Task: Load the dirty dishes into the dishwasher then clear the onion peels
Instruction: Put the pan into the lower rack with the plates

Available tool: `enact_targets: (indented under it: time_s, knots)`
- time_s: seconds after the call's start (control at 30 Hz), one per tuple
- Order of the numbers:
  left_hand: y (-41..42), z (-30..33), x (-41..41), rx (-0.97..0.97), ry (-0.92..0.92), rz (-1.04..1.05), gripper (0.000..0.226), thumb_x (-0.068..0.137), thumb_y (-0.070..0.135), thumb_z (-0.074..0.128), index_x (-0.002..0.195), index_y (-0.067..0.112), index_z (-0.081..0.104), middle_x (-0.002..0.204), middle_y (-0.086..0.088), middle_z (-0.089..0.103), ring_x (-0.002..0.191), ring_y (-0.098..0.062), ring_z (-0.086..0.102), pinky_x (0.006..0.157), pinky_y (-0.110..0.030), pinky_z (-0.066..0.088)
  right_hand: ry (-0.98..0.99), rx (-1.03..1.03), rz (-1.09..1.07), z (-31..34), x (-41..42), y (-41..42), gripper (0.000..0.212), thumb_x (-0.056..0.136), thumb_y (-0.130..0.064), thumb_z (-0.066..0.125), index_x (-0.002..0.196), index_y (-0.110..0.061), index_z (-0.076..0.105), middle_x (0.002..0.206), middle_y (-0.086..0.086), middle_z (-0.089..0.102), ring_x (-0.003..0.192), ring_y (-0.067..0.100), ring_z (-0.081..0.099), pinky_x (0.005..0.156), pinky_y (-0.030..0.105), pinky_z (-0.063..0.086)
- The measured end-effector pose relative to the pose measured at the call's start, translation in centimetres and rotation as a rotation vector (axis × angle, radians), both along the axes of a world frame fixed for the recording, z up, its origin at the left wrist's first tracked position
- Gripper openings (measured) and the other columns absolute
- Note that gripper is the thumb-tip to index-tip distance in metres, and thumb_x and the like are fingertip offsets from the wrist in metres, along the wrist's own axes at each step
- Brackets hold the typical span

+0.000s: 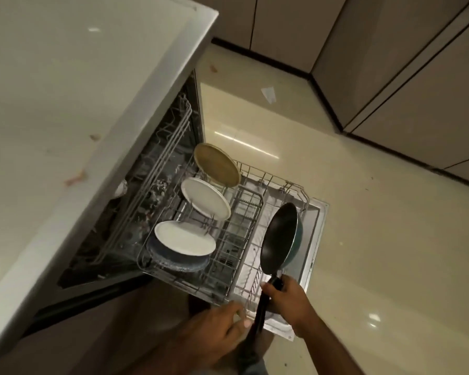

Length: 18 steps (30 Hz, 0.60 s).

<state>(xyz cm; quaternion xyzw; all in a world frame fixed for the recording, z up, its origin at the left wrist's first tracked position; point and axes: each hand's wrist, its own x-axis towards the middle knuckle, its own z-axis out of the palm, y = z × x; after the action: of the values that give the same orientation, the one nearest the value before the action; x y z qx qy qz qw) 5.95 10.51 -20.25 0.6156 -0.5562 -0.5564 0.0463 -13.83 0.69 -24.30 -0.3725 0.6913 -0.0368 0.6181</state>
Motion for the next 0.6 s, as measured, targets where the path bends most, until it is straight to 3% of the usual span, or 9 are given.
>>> enact_targets:
  time_s: [0.17,0.27,0.33,0.43,0.6]
  knots:
    - [0.2,-3.9,0.3,0.047,-0.021,0.104,0.046,0.095,0.076,0.028,0.119,0.042,0.048,0.095,0.015,0.069,0.088,0.001,0.065,0.083,-0.031,0.054,0.066,0.025,0.072,-7.3,1.1,-3.5,0.014,0.095,-0.016,0.074,0.093,-0.005,0.067,0.089,0.017,0.075,0.08,0.029,0.078,0.078,0.048,0.065]
    - [0.2,-5.0,-0.7,0.054,-0.014,0.113,0.035,0.101,0.066,0.039,0.12,0.04,0.05,0.078,0.017,0.065,0.074,0.006,0.061,0.072,-0.022,0.049,0.138,0.023,0.093,-11.5,1.2,-4.7,0.02,0.091,-0.025,0.079,0.088,-0.007,0.069,0.085,0.014,0.077,0.078,0.03,0.077,0.076,0.05,0.065]
    - [0.0,-5.2,-1.2,0.061,-0.017,0.104,0.032,0.103,0.06,0.044,0.123,0.036,0.052,0.079,0.014,0.064,0.076,0.005,0.06,0.069,-0.014,0.043,0.178,0.04,0.097,-13.9,1.3,-4.8,0.022,0.09,-0.025,0.079,0.087,-0.006,0.068,0.084,0.015,0.076,0.077,0.03,0.077,0.075,0.05,0.065]
    - [-0.1,-6.1,-1.4,0.071,-0.04,0.087,0.041,0.099,0.068,0.037,0.126,0.039,0.05,0.103,0.015,0.07,0.097,0.002,0.063,0.088,-0.026,0.051,0.213,0.07,0.107,-16.8,1.4,-4.9,0.023,0.09,-0.023,0.079,0.083,-0.006,0.067,0.082,0.016,0.076,0.076,0.033,0.077,0.076,0.052,0.064]
    - [-0.1,-7.8,-1.3,0.092,-0.025,0.134,0.043,0.098,0.071,0.033,0.123,0.04,0.051,0.085,0.026,0.058,0.09,0.004,0.06,0.087,-0.03,0.051,0.271,0.105,0.178,-21.2,0.9,-4.6,0.021,0.089,-0.025,0.08,0.083,-0.01,0.066,0.083,0.014,0.076,0.079,0.034,0.076,0.08,0.054,0.063]
